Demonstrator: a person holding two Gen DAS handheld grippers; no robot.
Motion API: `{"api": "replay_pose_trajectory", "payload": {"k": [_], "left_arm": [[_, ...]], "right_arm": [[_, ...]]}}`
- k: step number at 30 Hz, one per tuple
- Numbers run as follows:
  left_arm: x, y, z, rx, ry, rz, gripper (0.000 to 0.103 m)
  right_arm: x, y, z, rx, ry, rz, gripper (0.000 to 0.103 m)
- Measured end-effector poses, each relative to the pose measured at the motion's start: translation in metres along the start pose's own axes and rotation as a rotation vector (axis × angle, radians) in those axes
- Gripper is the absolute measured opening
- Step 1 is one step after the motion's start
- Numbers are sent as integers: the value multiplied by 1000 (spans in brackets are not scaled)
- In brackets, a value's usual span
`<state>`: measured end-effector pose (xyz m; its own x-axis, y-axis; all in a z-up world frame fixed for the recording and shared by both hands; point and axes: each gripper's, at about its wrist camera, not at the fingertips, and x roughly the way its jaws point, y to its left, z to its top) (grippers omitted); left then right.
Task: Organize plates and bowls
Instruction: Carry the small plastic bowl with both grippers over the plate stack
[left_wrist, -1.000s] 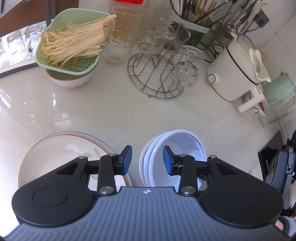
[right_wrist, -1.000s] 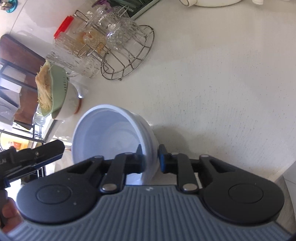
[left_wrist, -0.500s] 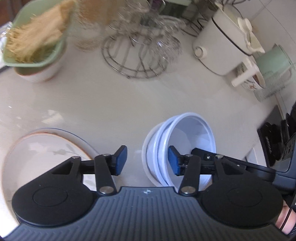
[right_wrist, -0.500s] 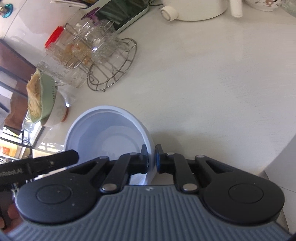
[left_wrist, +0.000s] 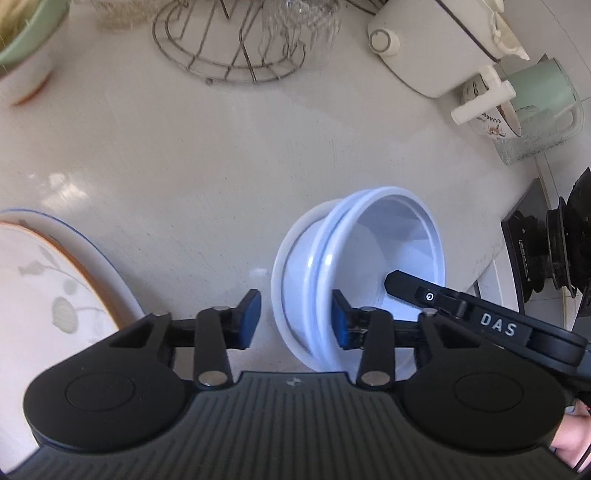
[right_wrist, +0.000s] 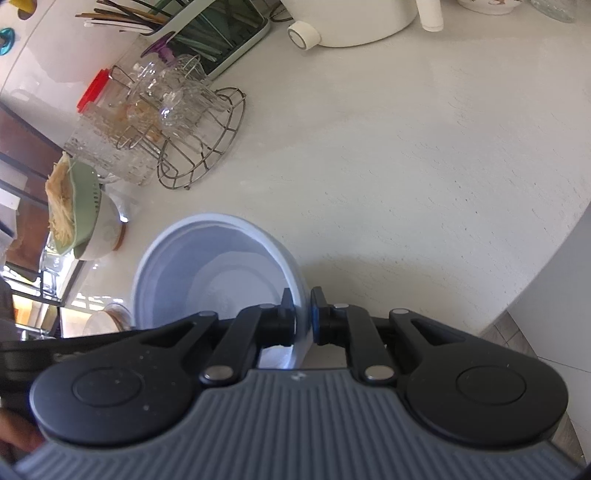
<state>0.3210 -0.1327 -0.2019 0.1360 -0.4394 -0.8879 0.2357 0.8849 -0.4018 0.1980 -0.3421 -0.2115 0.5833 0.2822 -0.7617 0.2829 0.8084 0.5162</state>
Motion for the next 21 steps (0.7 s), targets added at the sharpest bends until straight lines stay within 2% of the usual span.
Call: {"api": "replay_pose_trajectory", "payload": {"k": [1,5,13,21], "left_arm": [[0,1,0,-9,3,-17,36],[0,-3,-2,11,-5,-19,33],[-12,-2,-3,-8,-1,-34,33],[-40,-4,-7,-16,-15,-28,33]], "right_arm": [[-1,0,-1,-3,-2,2,12],[-1,-4,-2,8,0,4,12],[-8,-3,-3,22,-2,30,12],[-23,12,-2,-34,-9,52,12]]}}
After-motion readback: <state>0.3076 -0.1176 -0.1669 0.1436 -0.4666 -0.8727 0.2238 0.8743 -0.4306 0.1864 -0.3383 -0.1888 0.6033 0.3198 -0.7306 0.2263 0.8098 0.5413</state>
